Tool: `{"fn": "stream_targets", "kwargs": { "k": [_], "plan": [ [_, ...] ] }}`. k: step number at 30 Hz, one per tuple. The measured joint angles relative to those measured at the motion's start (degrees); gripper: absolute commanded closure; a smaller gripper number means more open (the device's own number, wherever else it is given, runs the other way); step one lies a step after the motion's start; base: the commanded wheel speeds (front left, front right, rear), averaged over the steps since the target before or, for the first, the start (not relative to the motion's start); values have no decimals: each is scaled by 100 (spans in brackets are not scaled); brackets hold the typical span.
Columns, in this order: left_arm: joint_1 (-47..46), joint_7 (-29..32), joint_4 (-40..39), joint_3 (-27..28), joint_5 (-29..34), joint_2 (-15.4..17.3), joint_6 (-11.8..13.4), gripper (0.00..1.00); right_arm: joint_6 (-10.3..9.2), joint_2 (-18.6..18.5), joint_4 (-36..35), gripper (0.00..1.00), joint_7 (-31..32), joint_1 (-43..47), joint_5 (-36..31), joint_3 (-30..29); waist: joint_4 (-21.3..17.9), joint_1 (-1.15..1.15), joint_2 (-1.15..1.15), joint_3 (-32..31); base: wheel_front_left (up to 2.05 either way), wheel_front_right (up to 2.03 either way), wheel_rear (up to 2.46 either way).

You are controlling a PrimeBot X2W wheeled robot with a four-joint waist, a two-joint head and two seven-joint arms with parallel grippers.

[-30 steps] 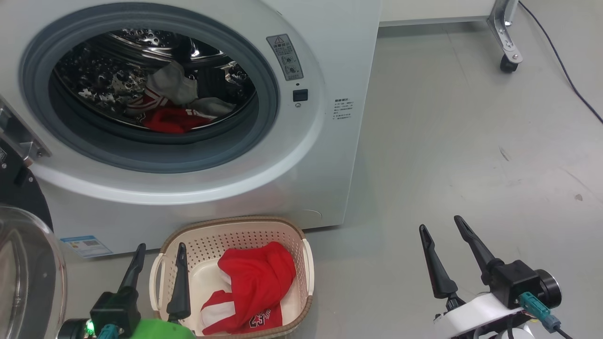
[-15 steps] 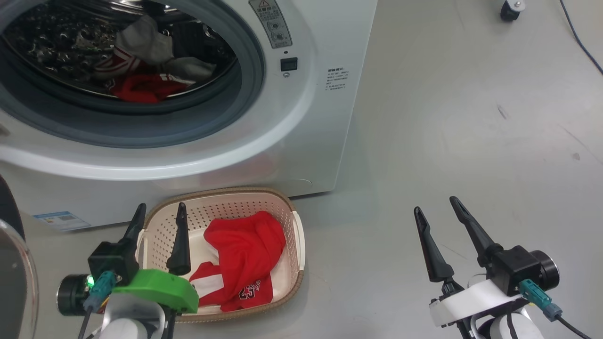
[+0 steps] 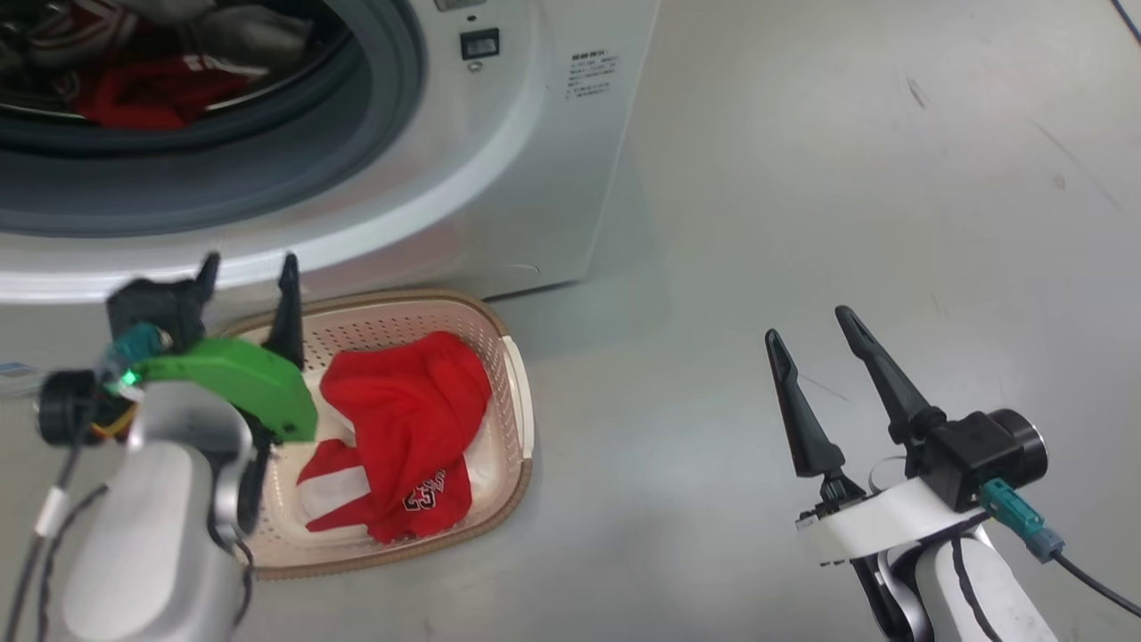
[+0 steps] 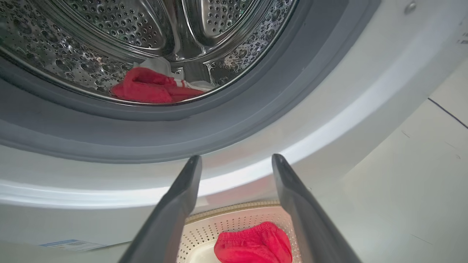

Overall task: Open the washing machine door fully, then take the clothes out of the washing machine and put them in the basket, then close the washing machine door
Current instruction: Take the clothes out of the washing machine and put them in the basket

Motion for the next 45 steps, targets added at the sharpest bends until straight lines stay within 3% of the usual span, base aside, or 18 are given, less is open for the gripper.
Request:
{"fn": "stream_targets", "kwargs": {
  "k": [25,45],
  "plan": [
    [-3218,2003,984,312,168,1300,-203,0,52,79,330,0,-77,-711,353,148,-783,0,0,1385,0,0,0],
    [-4161,3430,1667,305,583,2062,-90,0,99,103,415,0,-77,-1089,598,321,-1108,0,0,1868,0,0,0]
  ]
}}
